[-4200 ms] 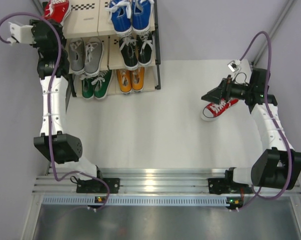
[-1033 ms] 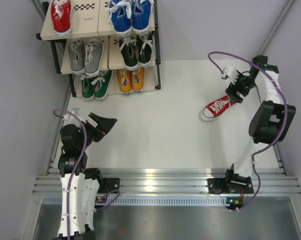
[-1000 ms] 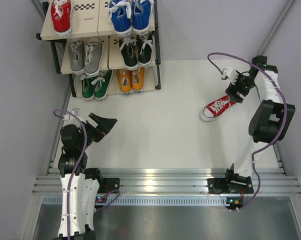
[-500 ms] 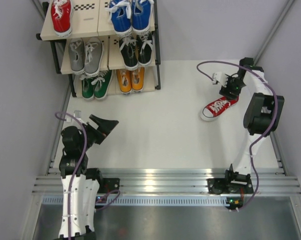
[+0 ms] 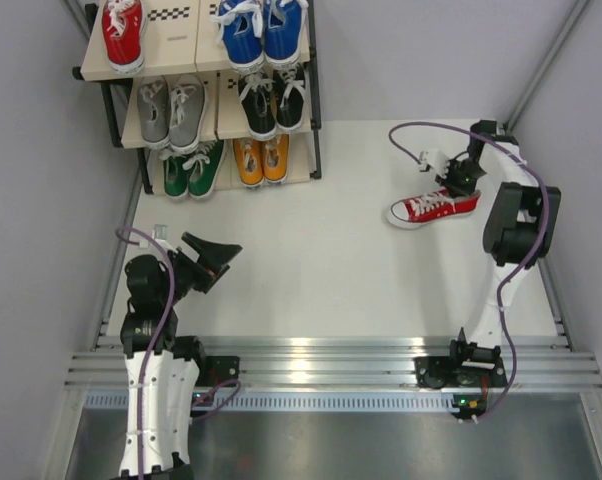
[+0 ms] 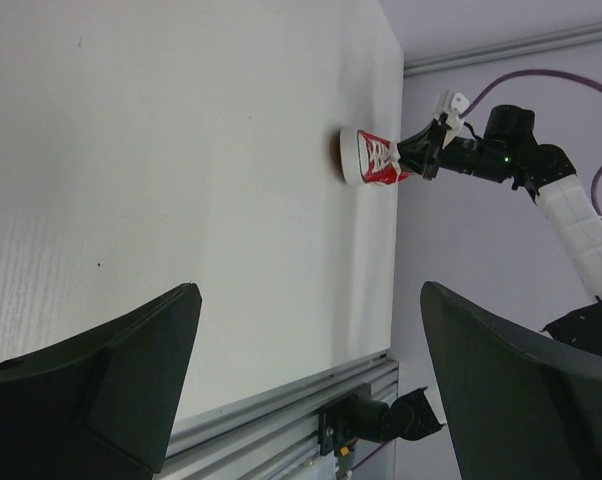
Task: Place and organize the shoes onto the shoe shelf
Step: Pick up the shoe at the center of the board.
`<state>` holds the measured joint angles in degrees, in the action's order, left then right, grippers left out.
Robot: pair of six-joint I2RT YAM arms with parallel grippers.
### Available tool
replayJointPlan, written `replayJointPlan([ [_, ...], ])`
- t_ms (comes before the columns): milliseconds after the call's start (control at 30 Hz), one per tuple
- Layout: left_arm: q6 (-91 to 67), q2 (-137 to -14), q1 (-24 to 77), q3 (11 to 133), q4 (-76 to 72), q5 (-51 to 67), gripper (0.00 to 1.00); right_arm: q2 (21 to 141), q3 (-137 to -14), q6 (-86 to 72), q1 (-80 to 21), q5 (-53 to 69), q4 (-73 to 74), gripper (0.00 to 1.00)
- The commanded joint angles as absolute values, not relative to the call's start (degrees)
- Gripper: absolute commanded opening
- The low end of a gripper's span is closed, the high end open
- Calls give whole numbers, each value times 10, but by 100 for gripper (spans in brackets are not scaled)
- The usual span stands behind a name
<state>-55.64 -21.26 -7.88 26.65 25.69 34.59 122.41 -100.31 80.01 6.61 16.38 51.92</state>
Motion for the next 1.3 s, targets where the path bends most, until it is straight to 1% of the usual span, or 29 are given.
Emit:
replayJointPlan([
  [0, -570, -225, -80, 258, 236, 387, 96, 1183, -1001, 681, 60, 268, 549, 0],
  [33, -570, -226, -80, 259, 236, 389, 96, 1170, -992, 655, 60, 285, 546, 0],
  [67, -568, -228, -80, 259, 236, 390, 96, 1155, -979, 590, 60, 300, 537, 0],
  [133, -568, -228, -80, 262, 235, 383, 96, 1109, -937, 527, 60, 351, 519, 0],
  [167, -567, -229, -80, 263, 233, 379, 96, 1095, -922, 459, 59, 369, 515, 0],
  [233, -570, -231, -80, 261, 220, 381, 96, 1053, -875, 393, 56, 418, 491, 0],
  [267, -571, -234, -79, 260, 215, 382, 96, 1040, -855, 325, 55, 436, 477, 0],
  [333, -569, -238, -79, 261, 205, 388, 96, 1000, -797, 259, 51, 472, 424, 0],
  [367, -566, -241, -78, 265, 200, 388, 96, 988, -779, 188, 49, 476, 402, 0],
  [400, -566, -244, -76, 267, 196, 389, 96, 963, -741, 155, 44, 493, 376, 0],
  [433, -566, -246, -76, 269, 186, 388, 97, 951, -725, 126, 41, 501, 355, 0],
  [467, -568, -248, -75, 272, 178, 388, 97, 939, -709, 65, 39, 504, 310, 0],
  [533, -575, -256, -70, 274, 157, 385, 97, 905, -665, 8, 27, 510, 271, 0],
  [567, -576, -260, -69, 276, 151, 382, 97, 891, -654, -45, 22, 505, 236, 0],
  [633, -577, -274, -55, 281, 141, 373, 97, 857, -628, -78, 4, 477, 214, 0],
  [667, -577, -280, -47, 284, 134, 354, 97, 846, -621, -113, -21, 463, 204, 0],
  [700, -578, -294, -22, 289, 129, 342, 97, 827, -608, -131, -43, 427, 190, 0],
  [767, -579, -313, 20, 296, 113, 307, 97, 811, -599, -169, -65, 407, 178, 0],
  [800, -578, -335, 72, 303, 106, 258, 97, 794, -586, -190, -84, 367, 167, 0],
  [867, -579, -364, 139, 312, 70, 200, 97, 782, -577, -227, -100, 339, 165, 0],
  [900, -578, -399, 208, 316, 52, 150, 97, 769, -570, -235, -115, 313, 165, 0],
  [967, -576, -455, 268, 336, 22, 113, 97, 759, -564, -257, -127, 290, 169, 0],
  [1000, -575, -474, 313, 343, -19, 87, 97, 752, -560, -259, -135, 280, 171, 0],
  [1167, -571, -591, 398, 400, -120, 67, 98, 733, -545, -278, -146, 285, 167, 0],
  [1267, -563, -695, 437, 435, -170, 68, 98, 724, -535, -286, -153, 300, 153, 0],
])
